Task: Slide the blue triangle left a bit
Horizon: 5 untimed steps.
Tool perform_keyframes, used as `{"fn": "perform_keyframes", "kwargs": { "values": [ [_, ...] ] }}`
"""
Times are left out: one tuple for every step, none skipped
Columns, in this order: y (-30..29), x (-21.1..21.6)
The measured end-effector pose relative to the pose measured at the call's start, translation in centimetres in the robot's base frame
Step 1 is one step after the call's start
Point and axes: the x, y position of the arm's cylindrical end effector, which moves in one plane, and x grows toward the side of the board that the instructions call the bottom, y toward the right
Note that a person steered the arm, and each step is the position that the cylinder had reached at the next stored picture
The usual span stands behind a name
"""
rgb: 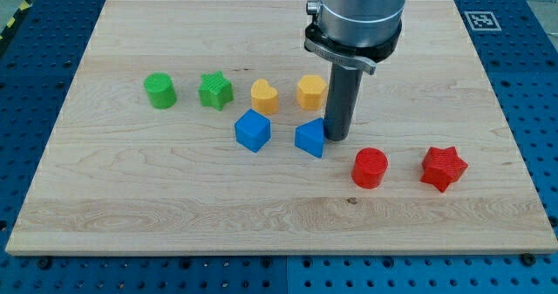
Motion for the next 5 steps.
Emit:
{"fn": "perform_keyframes", "kwargs": {
  "values": [
    [0.0,0.8],
    [0.0,0.8],
    [0.0,0.2],
    [-0.1,0.2],
    [-1.2,-0.5]
  ]
}}
